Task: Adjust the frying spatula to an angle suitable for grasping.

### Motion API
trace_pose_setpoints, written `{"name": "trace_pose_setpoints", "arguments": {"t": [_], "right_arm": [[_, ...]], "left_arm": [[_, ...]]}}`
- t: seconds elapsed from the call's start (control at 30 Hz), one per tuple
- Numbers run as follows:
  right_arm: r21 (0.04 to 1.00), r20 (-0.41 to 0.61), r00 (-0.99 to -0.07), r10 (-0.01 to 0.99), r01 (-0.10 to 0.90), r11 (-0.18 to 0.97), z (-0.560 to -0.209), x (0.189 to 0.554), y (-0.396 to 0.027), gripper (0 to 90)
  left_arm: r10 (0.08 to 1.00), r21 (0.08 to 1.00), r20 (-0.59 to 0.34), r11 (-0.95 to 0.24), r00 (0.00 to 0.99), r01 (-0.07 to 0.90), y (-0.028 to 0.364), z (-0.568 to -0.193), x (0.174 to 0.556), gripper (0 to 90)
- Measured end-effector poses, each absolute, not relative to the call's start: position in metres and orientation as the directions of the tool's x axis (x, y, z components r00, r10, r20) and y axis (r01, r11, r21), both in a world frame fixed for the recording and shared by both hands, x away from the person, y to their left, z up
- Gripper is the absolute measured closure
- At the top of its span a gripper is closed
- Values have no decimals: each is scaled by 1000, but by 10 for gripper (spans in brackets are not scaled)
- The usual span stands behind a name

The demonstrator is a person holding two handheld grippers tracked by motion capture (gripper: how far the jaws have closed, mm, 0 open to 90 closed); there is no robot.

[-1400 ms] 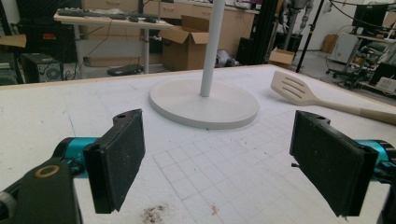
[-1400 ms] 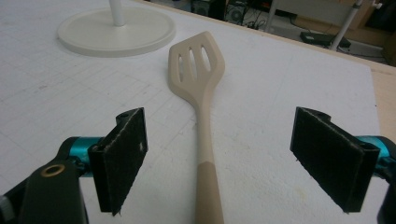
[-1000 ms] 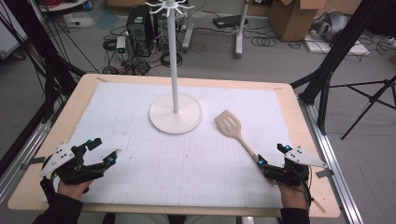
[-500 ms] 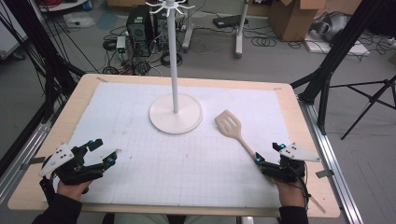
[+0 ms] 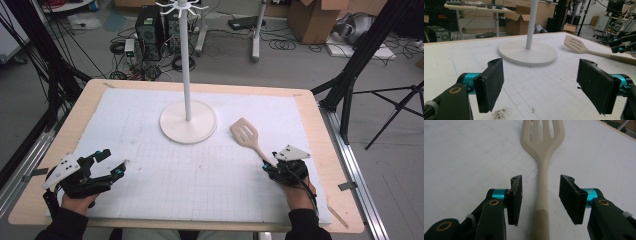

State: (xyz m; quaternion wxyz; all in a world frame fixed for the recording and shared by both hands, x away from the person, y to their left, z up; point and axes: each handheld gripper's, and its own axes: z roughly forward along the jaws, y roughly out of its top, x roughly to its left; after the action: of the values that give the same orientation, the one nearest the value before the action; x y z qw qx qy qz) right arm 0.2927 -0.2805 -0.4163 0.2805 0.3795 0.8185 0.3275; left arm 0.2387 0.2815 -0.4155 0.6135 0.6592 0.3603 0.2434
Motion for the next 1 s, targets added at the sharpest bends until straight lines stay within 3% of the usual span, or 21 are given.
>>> {"name": "trace_pose_setpoints", "arguments": {"t": [0.33,0.57,0.6,0.67,0.97,1.0], "right_arm": [[709,-139,-590,795,501,496,-424,328,-278,536],[660,-79,-589,804,573,485,-433,343,-279,638],[663,-49,-602,797,577,477,-434,344,-281,705],[665,-37,-609,792,577,474,-434,344,-281,739],[654,14,-603,798,609,449,-433,347,-283,778],[656,28,-640,768,591,469,-433,347,-282,779]], "left_arm": [[776,982,-124,5,618,191,283,-418,242,229],[782,981,-123,3,611,194,284,-418,241,232],[782,981,-122,1,611,195,285,-418,241,232],[782,981,-122,1,611,195,285,-418,241,235],[782,981,-115,-6,613,191,285,-417,241,242],[782,982,-113,-8,613,191,285,-417,241,243]]}}
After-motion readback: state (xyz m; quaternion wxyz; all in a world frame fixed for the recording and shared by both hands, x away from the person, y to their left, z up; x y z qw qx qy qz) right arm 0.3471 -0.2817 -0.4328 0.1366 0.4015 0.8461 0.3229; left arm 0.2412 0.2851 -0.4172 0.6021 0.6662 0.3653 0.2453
